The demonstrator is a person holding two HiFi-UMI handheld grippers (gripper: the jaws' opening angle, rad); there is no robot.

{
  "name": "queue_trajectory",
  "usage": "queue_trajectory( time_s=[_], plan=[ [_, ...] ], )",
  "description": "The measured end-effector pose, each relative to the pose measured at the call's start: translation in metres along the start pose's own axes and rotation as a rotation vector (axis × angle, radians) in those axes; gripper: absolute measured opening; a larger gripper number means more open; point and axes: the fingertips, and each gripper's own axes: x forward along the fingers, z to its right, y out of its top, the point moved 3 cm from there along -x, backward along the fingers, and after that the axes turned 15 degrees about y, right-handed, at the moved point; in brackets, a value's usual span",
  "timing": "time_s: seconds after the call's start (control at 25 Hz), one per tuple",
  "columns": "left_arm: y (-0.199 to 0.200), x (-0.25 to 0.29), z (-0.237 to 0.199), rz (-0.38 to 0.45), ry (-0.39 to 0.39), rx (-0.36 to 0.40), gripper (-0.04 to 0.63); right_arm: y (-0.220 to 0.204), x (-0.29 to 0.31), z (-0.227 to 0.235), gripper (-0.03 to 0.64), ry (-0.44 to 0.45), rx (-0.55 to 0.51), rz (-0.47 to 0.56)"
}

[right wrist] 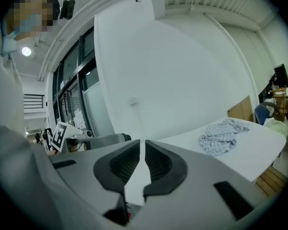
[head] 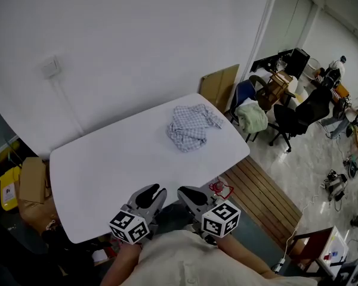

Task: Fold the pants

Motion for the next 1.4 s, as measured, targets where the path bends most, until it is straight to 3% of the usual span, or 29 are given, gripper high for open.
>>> queue_trajectory(
  time_s=[0.68, 0.96, 1.4],
  plan=[
    [-0.016, 0.020, -0.006, -0.072, -0.043, 0.000, 0.120, -0.011, 0.015, 0.024, 0.031, -0.012, 0.012, -0.084],
    [-0.025, 0.075, -0.015, -0.148, -0.041, 0.028, 0.120, -0.004, 0.019, 0.082, 0.046, -0.022, 0.018, -0.121],
    [-0.031, 0.210, -0.042, -0.252, -0.027, 0.058, 0.120, 0.024, 0.025, 0.211, 0.048, -0.067, 0.048, -0.148]
  ],
)
